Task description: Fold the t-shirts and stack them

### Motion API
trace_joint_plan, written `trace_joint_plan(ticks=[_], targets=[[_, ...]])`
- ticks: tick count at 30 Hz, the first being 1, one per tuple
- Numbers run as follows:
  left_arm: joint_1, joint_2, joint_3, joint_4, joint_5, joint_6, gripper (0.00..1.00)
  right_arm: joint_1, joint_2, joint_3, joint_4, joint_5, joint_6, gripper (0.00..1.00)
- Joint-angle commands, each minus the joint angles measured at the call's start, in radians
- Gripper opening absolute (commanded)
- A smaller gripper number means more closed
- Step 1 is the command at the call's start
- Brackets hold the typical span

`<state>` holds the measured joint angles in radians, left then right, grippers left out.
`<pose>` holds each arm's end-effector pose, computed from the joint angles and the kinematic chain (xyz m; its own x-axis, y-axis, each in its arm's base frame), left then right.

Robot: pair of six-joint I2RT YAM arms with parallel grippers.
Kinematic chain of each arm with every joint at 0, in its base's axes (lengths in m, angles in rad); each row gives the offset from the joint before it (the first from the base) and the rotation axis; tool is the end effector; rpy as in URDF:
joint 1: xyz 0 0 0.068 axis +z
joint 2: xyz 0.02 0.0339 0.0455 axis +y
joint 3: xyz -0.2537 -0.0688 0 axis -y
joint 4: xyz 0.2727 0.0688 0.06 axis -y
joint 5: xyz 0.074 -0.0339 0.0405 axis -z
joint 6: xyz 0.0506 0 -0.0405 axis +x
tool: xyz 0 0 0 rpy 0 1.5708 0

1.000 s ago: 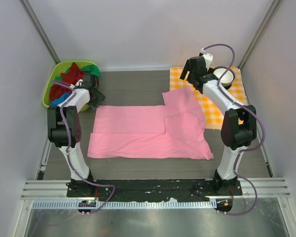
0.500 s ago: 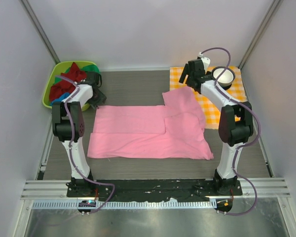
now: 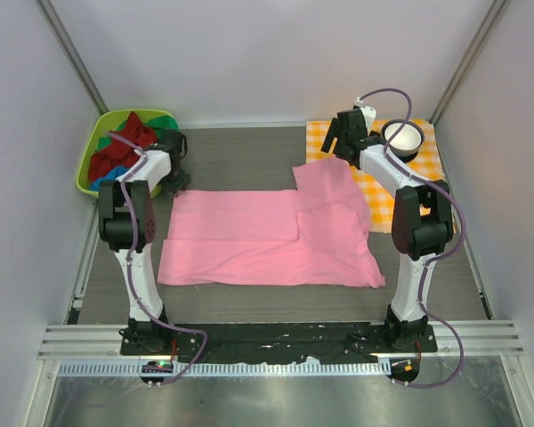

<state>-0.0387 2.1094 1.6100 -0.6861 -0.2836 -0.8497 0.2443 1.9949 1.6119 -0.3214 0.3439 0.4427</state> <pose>0.4645 -0.0038 0.1398 -0.5603 -0.6999 -0.4429 -0.7404 0.6630 -0.1111 0.4820 0.1026 0.2197 -0.5585 0.2764 -0.7821 0.2887 0.9487 0.1291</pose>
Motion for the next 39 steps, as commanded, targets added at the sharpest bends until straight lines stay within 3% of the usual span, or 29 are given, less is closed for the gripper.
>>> trace_joint_plan(ticks=[1, 9, 19, 32, 33, 34, 35, 38, 39], targets=[[0.019, 0.040, 0.019, 0.005, -0.075, 0.029, 0.39, -0.002, -0.011, 0.031, 0.025, 0.001, -0.004, 0.94], [0.017, 0.061, 0.001, 0.022, -0.095, 0.046, 0.32, -0.002, -0.011, 0.023, 0.030, 0.003, -0.002, 0.94], [0.019, 0.078, -0.001, 0.042, -0.101, 0.072, 0.00, -0.002, -0.019, 0.011, 0.030, 0.007, -0.001, 0.94], [0.017, -0.075, -0.117, 0.122, -0.095, 0.061, 0.00, -0.002, -0.022, 0.006, 0.033, -0.009, 0.010, 0.93], [0.019, -0.075, -0.113, 0.116, -0.089, 0.060, 0.04, -0.003, -0.021, 0.006, 0.036, -0.013, 0.011, 0.93], [0.017, -0.075, -0.108, 0.109, -0.089, 0.054, 0.14, 0.000, -0.022, 0.006, 0.036, -0.017, 0.014, 0.93], [0.017, -0.074, -0.108, 0.108, -0.083, 0.052, 0.35, -0.002, -0.019, 0.006, 0.035, -0.023, 0.014, 0.93], [0.016, -0.060, -0.101, 0.114, -0.074, 0.046, 0.60, -0.002, -0.024, 0.005, 0.036, -0.023, 0.016, 0.94], [0.014, -0.055, -0.091, 0.115, -0.072, 0.047, 0.62, -0.002, -0.025, 0.003, 0.035, -0.023, 0.014, 0.93]])
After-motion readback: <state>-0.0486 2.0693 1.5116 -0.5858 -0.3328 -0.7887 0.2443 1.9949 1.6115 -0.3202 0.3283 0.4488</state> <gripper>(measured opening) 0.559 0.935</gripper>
